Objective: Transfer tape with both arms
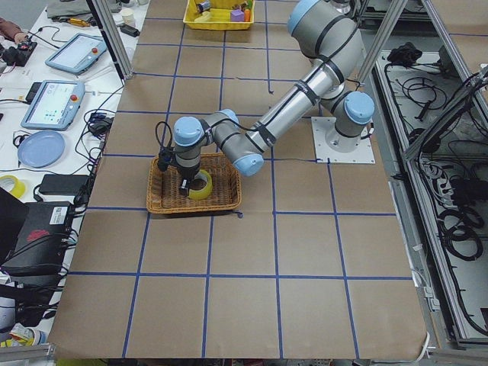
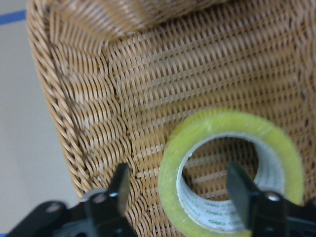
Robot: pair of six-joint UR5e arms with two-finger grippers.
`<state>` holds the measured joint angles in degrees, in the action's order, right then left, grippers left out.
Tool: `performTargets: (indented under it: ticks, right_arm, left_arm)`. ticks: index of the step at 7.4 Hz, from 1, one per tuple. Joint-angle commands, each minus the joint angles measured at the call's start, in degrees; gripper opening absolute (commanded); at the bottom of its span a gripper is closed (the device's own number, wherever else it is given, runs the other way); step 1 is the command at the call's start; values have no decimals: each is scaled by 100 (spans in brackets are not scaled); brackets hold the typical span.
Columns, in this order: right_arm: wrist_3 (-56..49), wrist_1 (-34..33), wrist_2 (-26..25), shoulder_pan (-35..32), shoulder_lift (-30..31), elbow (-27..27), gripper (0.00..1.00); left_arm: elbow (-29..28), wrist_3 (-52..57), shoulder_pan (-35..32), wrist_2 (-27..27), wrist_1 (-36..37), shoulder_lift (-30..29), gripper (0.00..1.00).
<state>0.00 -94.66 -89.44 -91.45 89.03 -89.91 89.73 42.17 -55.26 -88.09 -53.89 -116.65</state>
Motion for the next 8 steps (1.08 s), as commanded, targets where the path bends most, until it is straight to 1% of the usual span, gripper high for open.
performTargets:
  ticks: [1, 2, 3, 4, 5, 6, 8]
  right_arm:
    - [0, 0, -4, -4, 0, 0, 100]
    - [0, 0, 5, -13, 0, 9, 100]
    - [0, 0, 5, -4, -9, 17, 100]
    - [0, 0, 5, -13, -9, 9, 100]
    - [0, 0, 5, -13, -18, 17, 100]
    - [0, 0, 5, -13, -18, 17, 100]
    - [0, 9, -4, -13, -9, 17, 100]
  left_arm:
    - [-113, -1091, -701, -7, -751, 571, 92]
    - [-148, -1863, -1393, -41, -1076, 791, 94]
    - [-253, -2862, -2035, -16, -1410, 949, 100]
    - [-349, -3368, -2572, -15, -1874, 1064, 100]
    - [-490, -3878, -2961, -24, -2419, 1205, 100]
    - [-691, -4083, -3139, -7, -3042, 1319, 100]
    - [-1122, -4094, -3193, -24, -4237, 1574, 100]
